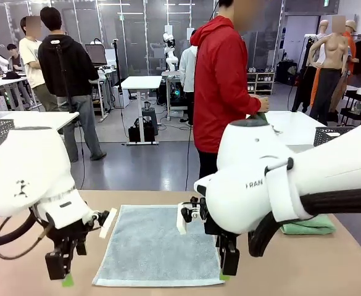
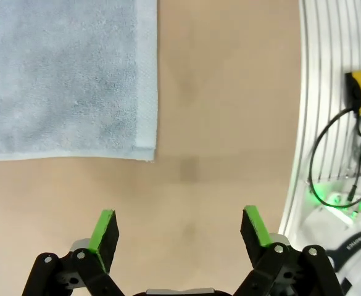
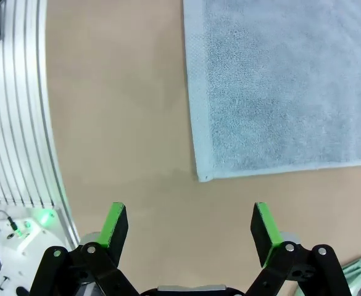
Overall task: Fold the towels and place them in the basket.
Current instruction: When a person lays out a Towel with hook on the table, fold it in half twice.
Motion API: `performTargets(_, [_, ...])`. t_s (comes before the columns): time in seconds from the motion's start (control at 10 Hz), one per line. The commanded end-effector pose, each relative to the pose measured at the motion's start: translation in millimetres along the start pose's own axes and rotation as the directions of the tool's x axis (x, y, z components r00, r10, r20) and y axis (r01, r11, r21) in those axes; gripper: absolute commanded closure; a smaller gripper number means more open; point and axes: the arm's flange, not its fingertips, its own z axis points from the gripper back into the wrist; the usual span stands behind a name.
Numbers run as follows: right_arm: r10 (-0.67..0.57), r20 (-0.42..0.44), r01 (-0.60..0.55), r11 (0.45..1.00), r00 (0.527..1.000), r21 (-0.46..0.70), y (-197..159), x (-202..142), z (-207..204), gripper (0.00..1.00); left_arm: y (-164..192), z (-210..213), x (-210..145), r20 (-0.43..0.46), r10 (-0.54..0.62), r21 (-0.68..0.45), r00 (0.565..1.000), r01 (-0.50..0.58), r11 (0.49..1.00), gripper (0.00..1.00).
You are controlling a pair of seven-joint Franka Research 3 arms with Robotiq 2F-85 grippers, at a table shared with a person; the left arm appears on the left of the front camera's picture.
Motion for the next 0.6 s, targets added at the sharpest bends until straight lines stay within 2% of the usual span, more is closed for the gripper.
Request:
performTargets(0.0, [0.041,0.022,-0.040,0.999,0.999,-0.022,-10,-1,-21,0.00,6,-10,-2,0.032,-0.027,0.059,0.999,0.025,0.998,0.00])
performTargets(0.1, [0.021,0.016,-0.020,1.000,1.000,-0.022,-14,-3,-25,0.00,6,-9,-4,0.037,-0.039,0.039,0.999,0.038,0.999,0.00])
performTargets(0.2, [0.004,0.002,-0.004,1.000,1.000,-0.003,-3,0,-13,0.00,3,-7,0,0.004,-0.002,0.013,1.000,0.002,1.000,0.00])
performTargets(0.5, [0.004,0.002,-0.004,1.000,1.000,-0.003,-3,0,-13,0.00,3,-7,0,0.004,-0.002,0.013,1.000,0.002,1.000,0.00])
